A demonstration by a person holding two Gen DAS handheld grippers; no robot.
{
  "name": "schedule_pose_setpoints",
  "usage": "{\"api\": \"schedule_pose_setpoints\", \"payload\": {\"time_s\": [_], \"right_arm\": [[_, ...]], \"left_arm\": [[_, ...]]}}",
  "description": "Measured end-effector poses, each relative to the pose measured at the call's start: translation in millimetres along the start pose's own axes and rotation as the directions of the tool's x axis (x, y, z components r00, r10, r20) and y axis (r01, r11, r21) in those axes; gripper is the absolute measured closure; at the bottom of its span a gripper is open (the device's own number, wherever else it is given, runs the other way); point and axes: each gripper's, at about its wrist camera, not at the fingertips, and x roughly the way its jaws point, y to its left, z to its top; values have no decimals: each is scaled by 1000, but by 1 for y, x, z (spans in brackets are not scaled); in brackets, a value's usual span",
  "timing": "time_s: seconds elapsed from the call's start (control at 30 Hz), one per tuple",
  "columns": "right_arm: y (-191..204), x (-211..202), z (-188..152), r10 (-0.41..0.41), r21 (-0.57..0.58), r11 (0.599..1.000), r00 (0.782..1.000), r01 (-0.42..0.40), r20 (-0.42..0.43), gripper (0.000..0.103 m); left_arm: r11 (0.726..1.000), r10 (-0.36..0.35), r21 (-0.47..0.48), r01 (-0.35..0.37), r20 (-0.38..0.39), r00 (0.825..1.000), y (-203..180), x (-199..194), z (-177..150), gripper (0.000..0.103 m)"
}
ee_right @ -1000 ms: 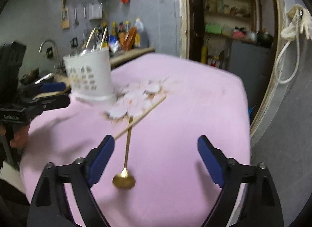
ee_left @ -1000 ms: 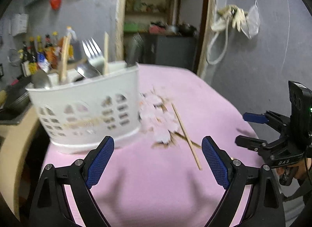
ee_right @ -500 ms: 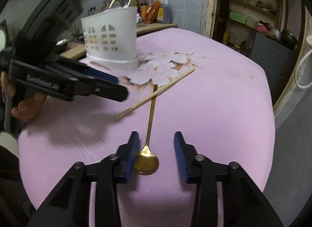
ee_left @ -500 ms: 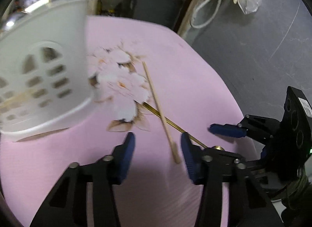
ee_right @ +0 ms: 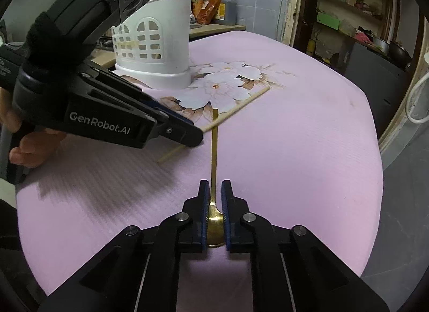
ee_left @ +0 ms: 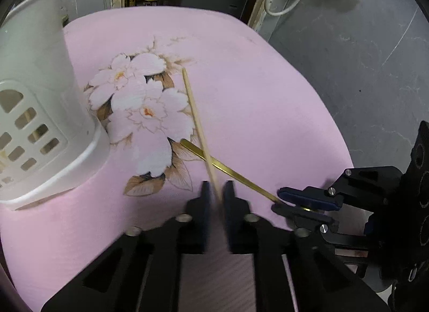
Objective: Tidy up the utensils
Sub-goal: 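Grasp the gold spoon handle with the right tool while the left tool grasps the wooden chopstick, then lift the gold spoon and chopstick with both tools and carry them above the caddy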
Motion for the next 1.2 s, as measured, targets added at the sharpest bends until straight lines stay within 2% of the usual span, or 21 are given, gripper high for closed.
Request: {"api": "schedule_pose_setpoints", "payload": {"time_s": [0.2, 0.5, 0.63, 0.8, 0.9, 1.0, 1.1, 1.2], "right_arm": [[-5, -3, -1, -46, 7, 999, 999, 46, 0, 99], [-26, -16, -16, -114, 92, 989, 993, 113, 6, 99], [-24, -21, -20, -85, 107, 991, 996, 83, 8, 99], [-14, -17, -16, -29, 88, 996, 1000, 28, 10, 98], [-7, -11, -9, 6, 65, 998, 1000, -6, 6, 98], [-4, -3, 0, 28, 48, 998, 1000, -28, 0, 98], [-10, 6, 11, 54, 70, 996, 998, -53, -12, 94], [-10, 13, 21, 50, 48, 998, 998, -49, -24, 84]], "left_arm": [[999, 17, -36, -17, 16, 1000, 8, -8, -7, 99], [995, 52, -88, -46, 71, 996, 26, -41, -37, 100], [993, 90, -90, -81, 95, 991, 24, -59, -57, 100], [981, 148, -146, -130, 115, 982, 36, -78, -83, 100], [976, 141, -185, -118, 116, 983, 42, -86, -95, 100], [979, 114, -184, -93, 109, 987, 44, -91, -99, 100], [982, 107, -164, -91, 93, 990, 46, -99, -102, 99], [987, 120, -120, -109, 82, 989, 42, -97, -94, 98]]}}
